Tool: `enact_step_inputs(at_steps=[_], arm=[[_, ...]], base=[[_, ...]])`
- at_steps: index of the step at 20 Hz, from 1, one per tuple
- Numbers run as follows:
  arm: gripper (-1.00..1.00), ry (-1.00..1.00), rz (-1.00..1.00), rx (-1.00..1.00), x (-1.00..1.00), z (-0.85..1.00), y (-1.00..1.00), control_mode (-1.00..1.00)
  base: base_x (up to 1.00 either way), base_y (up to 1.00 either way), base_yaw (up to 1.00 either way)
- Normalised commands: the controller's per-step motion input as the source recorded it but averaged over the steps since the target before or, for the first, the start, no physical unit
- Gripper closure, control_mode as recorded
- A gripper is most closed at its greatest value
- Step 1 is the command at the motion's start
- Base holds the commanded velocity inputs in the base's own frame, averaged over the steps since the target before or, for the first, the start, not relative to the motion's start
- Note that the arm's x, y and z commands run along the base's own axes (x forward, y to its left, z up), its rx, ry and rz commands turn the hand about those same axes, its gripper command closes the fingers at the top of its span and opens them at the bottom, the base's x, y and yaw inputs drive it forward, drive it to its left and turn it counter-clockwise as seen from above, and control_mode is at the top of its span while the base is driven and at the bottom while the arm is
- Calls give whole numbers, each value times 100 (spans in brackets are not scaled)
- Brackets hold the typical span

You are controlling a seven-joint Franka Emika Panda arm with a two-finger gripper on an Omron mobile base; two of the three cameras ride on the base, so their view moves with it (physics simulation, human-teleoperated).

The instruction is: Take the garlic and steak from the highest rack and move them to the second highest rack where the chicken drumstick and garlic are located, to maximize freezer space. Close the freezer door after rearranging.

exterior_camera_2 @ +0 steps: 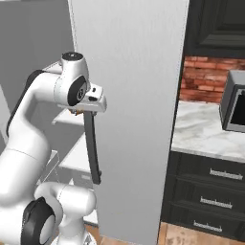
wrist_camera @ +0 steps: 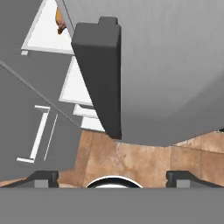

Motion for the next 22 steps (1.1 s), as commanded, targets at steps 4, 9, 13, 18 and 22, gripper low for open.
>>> enact_step_inputs(at_steps=[4, 9, 13, 18, 22], arm=[[-100, 0, 0, 0, 0, 0, 0, 100], [-100, 0, 0, 0, 0, 0, 0, 100], [-100, 0, 0, 0, 0, 0, 0, 100], [-100, 0, 0, 0, 0, 0, 0, 100], [-100, 0, 0, 0, 0, 0, 0, 100]], base=[[-3, 22, 43], [0, 16, 39], [15, 13, 19], [41, 7, 12], [47, 2, 16]])
